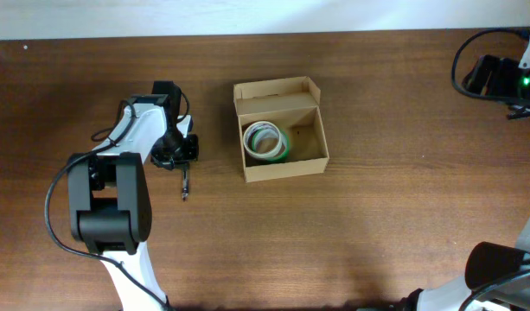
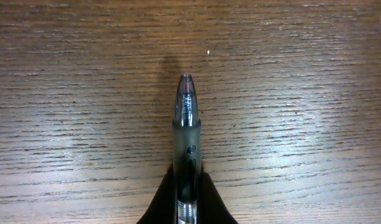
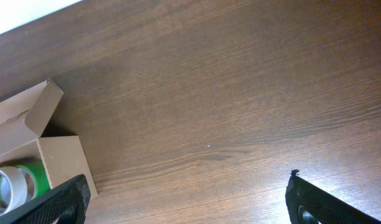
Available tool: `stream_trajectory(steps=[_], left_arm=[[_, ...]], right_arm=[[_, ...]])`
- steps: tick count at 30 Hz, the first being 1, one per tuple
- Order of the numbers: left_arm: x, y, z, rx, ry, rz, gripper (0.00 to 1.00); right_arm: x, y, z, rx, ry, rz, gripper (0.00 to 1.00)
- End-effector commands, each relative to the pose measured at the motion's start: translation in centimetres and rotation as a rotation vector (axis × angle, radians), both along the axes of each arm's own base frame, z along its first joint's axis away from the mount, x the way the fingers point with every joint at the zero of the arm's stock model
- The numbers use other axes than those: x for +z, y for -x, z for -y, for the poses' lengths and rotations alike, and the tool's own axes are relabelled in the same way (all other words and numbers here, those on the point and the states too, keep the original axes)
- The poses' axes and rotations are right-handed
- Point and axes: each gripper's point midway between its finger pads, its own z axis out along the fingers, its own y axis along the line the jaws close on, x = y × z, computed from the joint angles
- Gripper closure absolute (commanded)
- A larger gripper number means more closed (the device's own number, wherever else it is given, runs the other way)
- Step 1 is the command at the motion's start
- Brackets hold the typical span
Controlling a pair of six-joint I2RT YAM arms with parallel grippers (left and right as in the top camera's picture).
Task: Pack container
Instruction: 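Grasp the dark grey pen with the left gripper, then lower the dark grey pen into the box beside the tapes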
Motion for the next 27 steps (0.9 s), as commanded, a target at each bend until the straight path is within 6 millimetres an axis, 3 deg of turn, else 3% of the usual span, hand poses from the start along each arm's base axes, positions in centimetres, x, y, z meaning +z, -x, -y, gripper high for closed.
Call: stream_trajectory(steps=[1, 2, 4, 7, 10, 11, 15, 17, 19, 21, 24, 27], left_arm=[[-0.7, 0.9, -1.2, -0.036, -0.067, -0.052, 0.98], [0.2, 0.3, -1.4, -0.061, -0.079, -0.039, 0.98], [3.8, -2.5, -2.0, -0.095, -0.119, 0.032, 0.98], [10.4, -6.8, -1.9, -0.139, -0.127, 0.185, 0.98], [18.8, -10.3, -0.9, -0.214, -0.121, 0.386, 0.98], [22.5, -11.3, 0.4, -0.305, -0.096, 0.484, 0.98], [32.1, -11.0, 5.9, -0.674, -0.051, 0.746, 0.98], [34.8, -9.7, 8.4, -0.831, -0.072, 0.815, 0.98], [35.8, -7.8, 11.4, -1.01, -0.086, 0.831, 0.98], [35.3, -6.3, 13.6, -1.12, -0.075, 0.807, 0.98], [32.8, -3.5, 17.3, -1.308, -0.034, 0.704, 0.98], [29.9, -2.1, 20.3, -1.395, 0.016, 0.613, 0.98]], right_arm=[[-0.1, -0.1, 0.0, 0.001, -0.008, 0.002, 0.01], [-0.1, -0.1, 0.0, 0.001, -0.008, 0.003, 0.01], [-0.1, -0.1, 0.0, 0.001, -0.008, 0.002, 0.01], [-0.1, -0.1, 0.0, 0.001, -0.008, 0.002, 0.01], [-0.1, -0.1, 0.0, 0.001, -0.008, 0.002, 0.01], [-0.1, -0.1, 0.0, 0.001, -0.008, 0.002, 0.01], [-0.1, -0.1, 0.0, 0.001, -0.008, 0.002, 0.01], [-0.1, -0.1, 0.0, 0.001, -0.008, 0.002, 0.01], [-0.1, -0.1, 0.0, 0.001, -0.008, 0.002, 0.01], [-0.1, -0.1, 0.0, 0.001, -0.008, 0.002, 0.01], [-0.1, -0.1, 0.0, 0.001, -0.008, 0.002, 0.01], [-0.1, -0.1, 0.0, 0.001, -0.008, 0.002, 0.01]])
